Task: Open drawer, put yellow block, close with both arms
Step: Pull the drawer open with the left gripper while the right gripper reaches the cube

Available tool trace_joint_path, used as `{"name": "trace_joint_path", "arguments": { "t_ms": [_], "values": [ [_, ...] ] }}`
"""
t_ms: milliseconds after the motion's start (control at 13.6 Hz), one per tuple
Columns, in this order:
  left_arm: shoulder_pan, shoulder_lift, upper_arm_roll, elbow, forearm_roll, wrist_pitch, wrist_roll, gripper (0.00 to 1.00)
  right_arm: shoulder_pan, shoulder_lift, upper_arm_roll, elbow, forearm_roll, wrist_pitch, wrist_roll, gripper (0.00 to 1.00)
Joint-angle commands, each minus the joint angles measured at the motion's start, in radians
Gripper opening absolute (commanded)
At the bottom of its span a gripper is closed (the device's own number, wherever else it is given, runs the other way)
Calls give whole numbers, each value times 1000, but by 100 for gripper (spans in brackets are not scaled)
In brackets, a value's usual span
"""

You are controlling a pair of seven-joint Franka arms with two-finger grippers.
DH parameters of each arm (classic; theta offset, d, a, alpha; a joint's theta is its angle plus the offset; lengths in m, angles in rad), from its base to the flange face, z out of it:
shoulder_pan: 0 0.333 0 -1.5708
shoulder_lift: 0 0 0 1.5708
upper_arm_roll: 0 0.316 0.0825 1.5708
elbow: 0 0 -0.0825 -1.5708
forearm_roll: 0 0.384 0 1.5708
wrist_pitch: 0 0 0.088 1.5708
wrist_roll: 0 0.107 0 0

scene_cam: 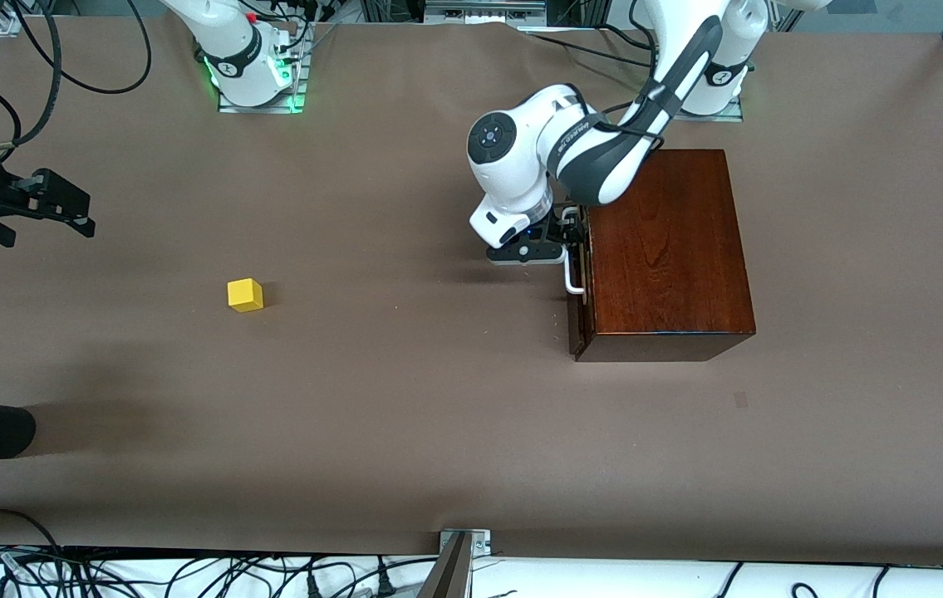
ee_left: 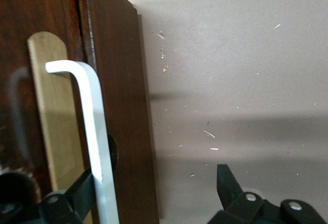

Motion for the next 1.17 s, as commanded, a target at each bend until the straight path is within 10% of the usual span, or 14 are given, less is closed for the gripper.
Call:
{"name": "trace_joint_path", "arguments": {
  "t_ms": [0,1100],
  "values": [
    [-8,23,-3,3,31,56,-24,100,-9,35,4,6,21,8,-10,100],
    [-74,165,-6,248,-41,71,-74,100,6,262,29,-86,40,138,-28,100]
  ]
}}
